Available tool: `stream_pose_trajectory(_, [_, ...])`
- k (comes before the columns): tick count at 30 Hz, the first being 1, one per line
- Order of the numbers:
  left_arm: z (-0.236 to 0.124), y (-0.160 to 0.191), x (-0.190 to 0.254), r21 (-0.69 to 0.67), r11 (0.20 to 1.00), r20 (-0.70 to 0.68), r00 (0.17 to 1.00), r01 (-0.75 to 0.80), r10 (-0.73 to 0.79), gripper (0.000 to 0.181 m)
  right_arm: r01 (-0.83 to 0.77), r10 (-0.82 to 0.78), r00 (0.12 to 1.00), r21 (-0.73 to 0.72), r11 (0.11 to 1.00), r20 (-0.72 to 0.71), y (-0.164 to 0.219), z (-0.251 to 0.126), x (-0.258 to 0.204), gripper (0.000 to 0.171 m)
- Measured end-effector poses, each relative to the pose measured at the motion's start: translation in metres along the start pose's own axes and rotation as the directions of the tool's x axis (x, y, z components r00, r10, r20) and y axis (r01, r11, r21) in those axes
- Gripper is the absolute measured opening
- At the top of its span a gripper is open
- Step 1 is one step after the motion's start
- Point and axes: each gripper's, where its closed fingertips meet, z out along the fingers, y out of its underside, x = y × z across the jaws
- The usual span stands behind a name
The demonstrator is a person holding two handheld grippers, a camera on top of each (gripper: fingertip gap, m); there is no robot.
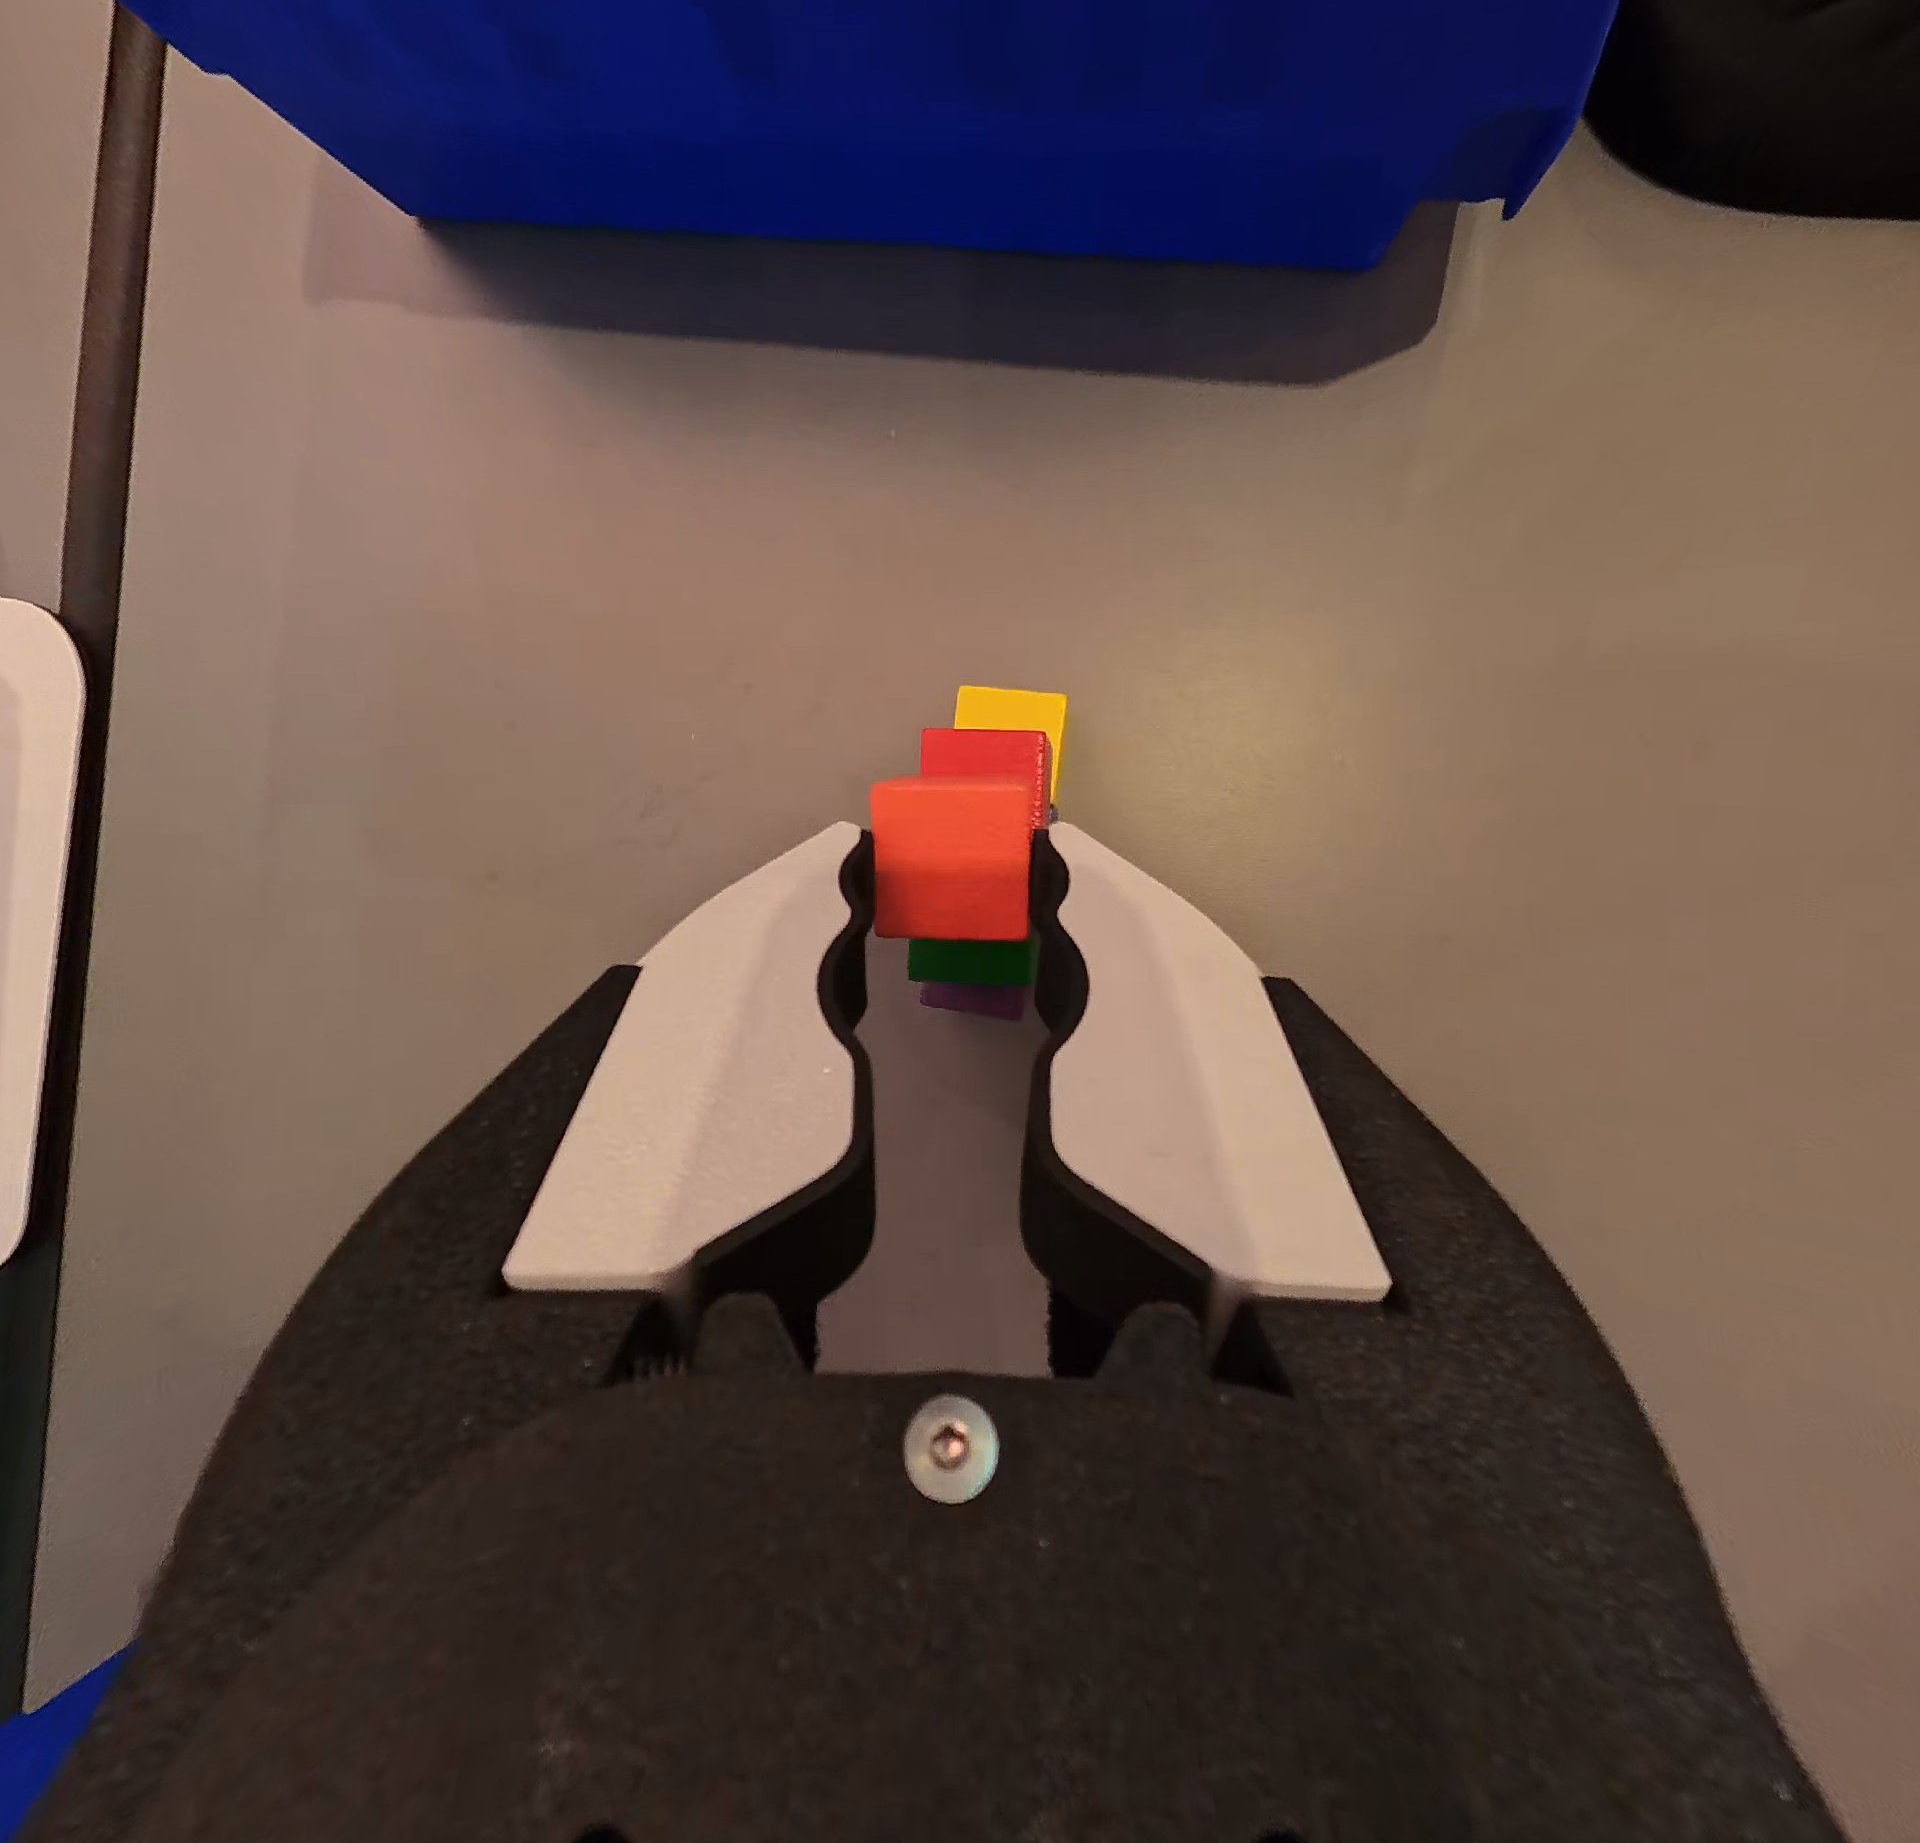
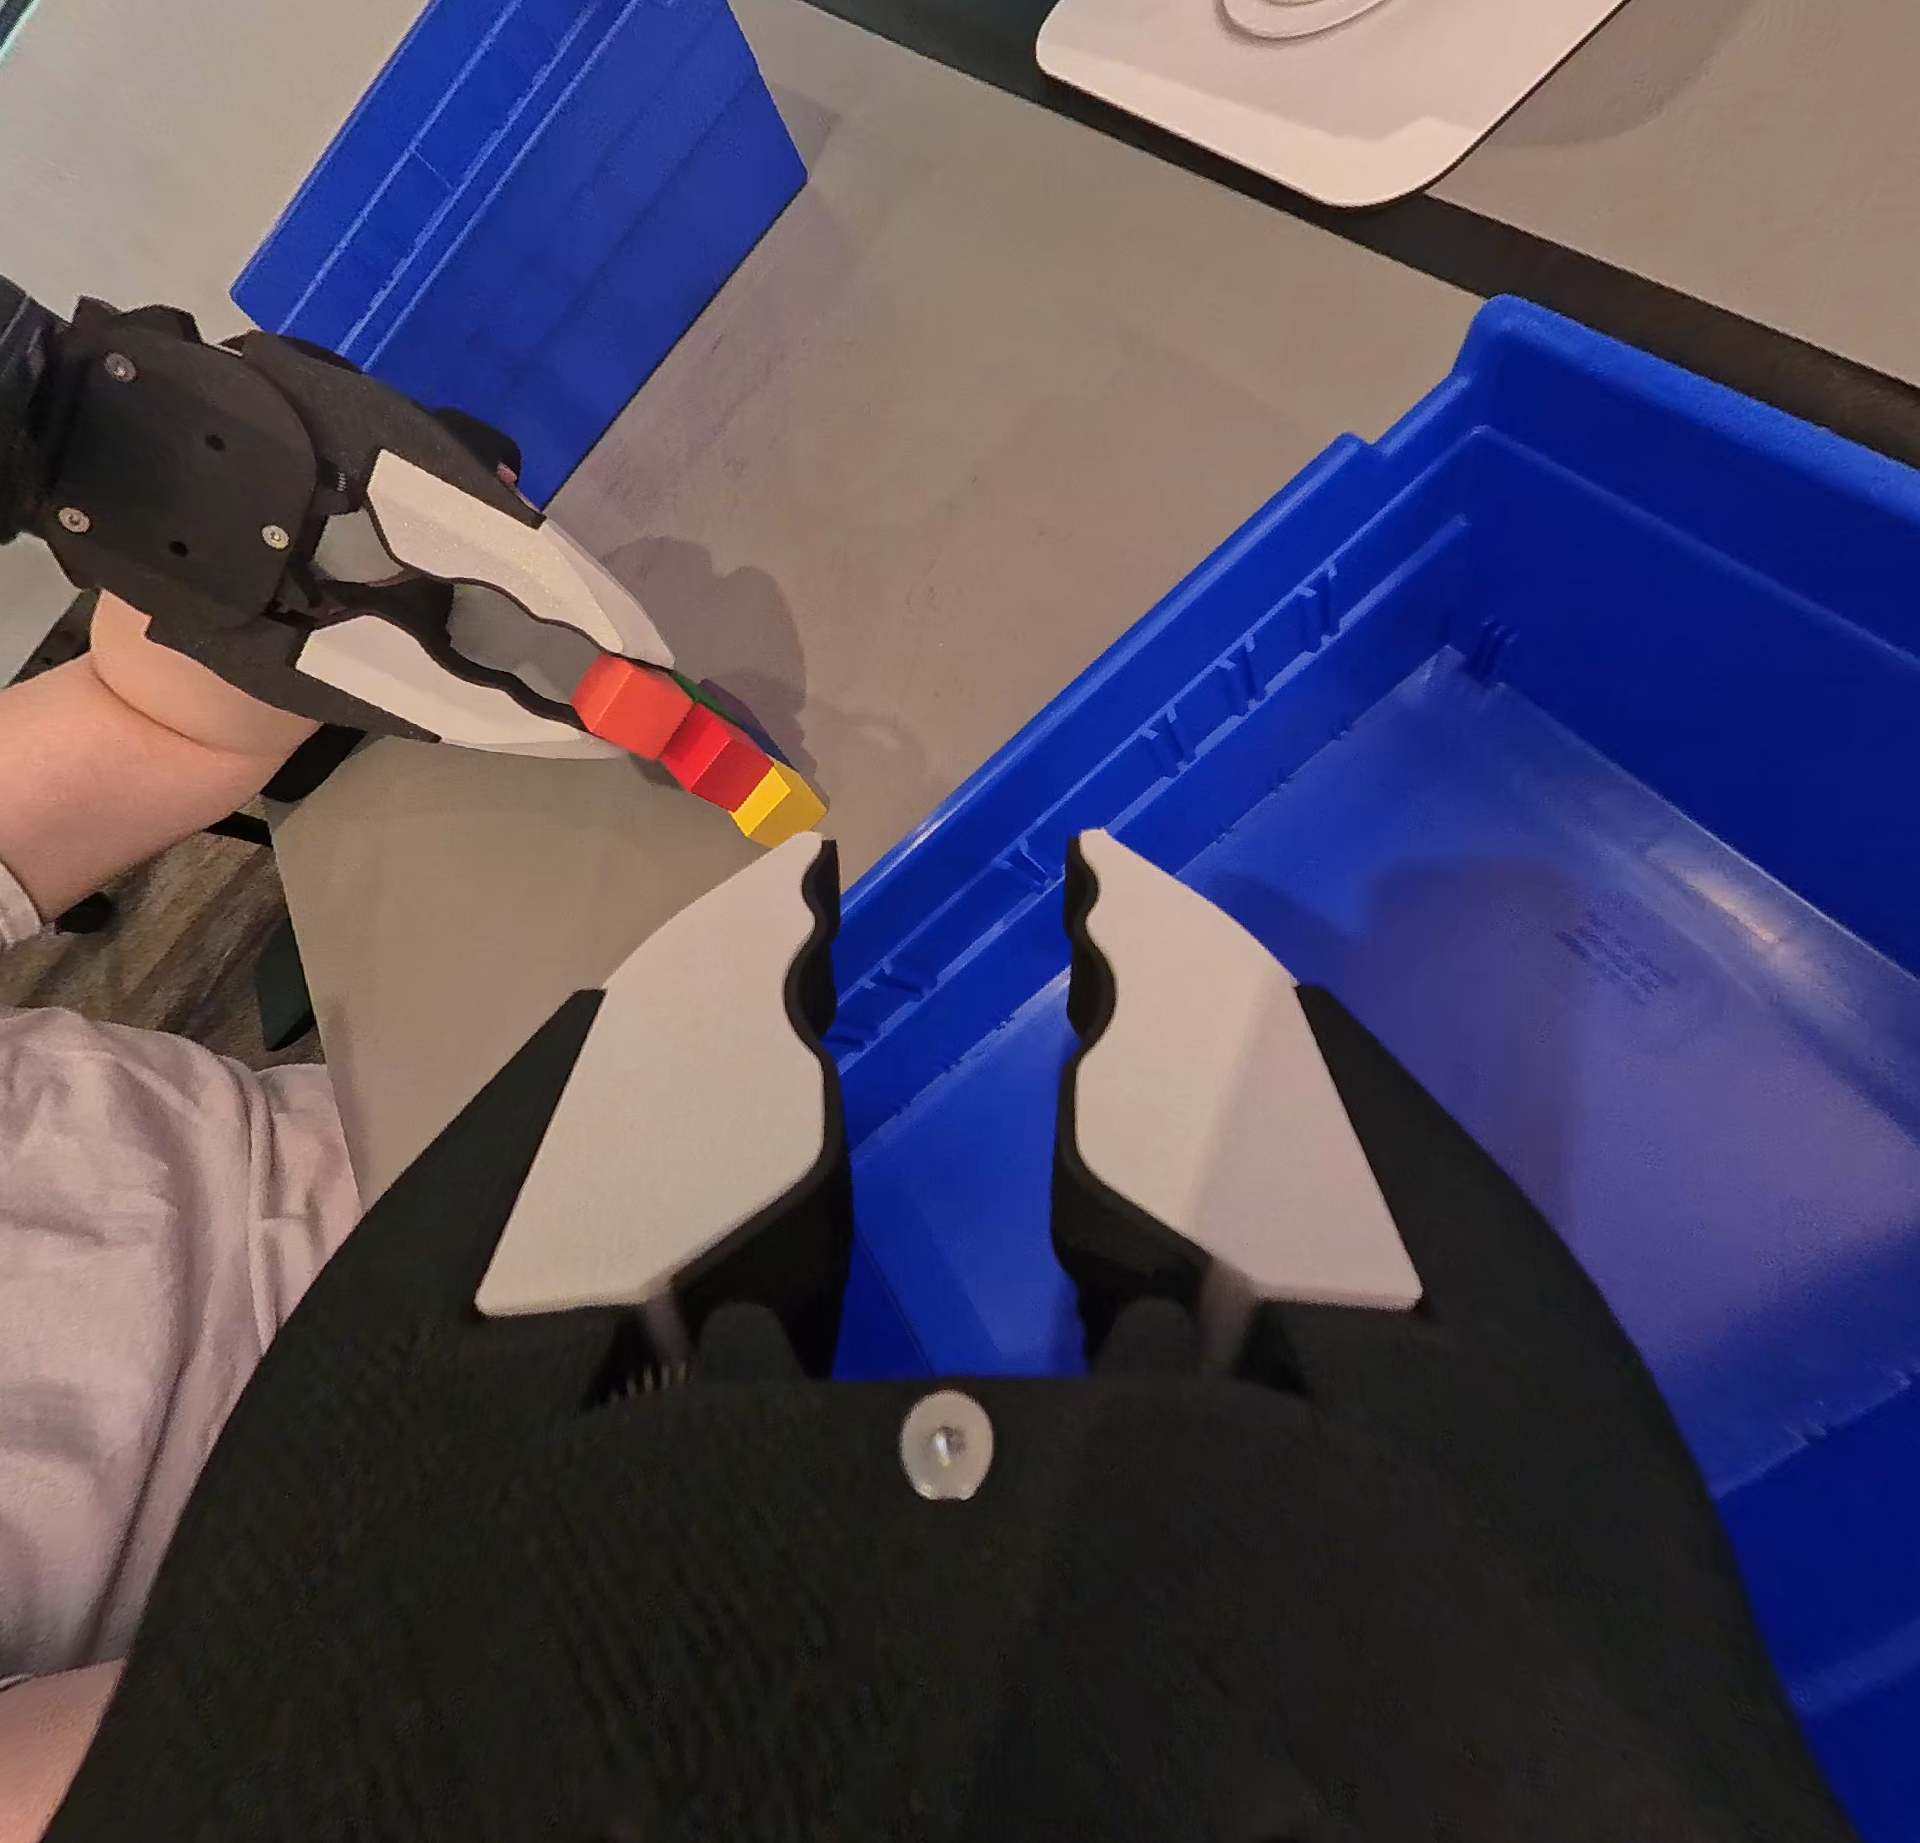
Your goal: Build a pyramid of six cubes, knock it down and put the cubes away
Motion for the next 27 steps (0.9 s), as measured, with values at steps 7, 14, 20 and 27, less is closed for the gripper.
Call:
stream_pose_trajectory(7, [0.001,0.0017,0.0012,-0.012,1.0,-0.003,1.0,-0.011,0.011,0.028,0.002,-0.002,1.0,-0.006,1.0,0.0,0.0006,0.0013,-0.0006,0.042])
stream_pose_trajectory(14, [0.0044,0.004,0.0022,-0.034,0.999,0.002,1.0,-0.027,0.027,0.028,-0.002,0.002,1.0,-0.01,1.0,0.0,0.0016,0.0019,0.0002,0.042])
stream_pose_trajectory(20, [0.0056,0.0043,0.0019,-0.039,0.999,0.007,0.999,-0.034,0.034,0.028,-0.002,0.002,1.0,-0.01,1.0,0.001,0.0016,0.0018,0.0002,0.042])
stream_pose_trajectory(27, [0.007,0.004,0.0011,-0.036,0.999,0.005,1.0,-0.029,0.029,0.028,-0.004,0.004,1.0,-0.019,1.0,0.001,0.0029,0.0032,0.0008,0.042])
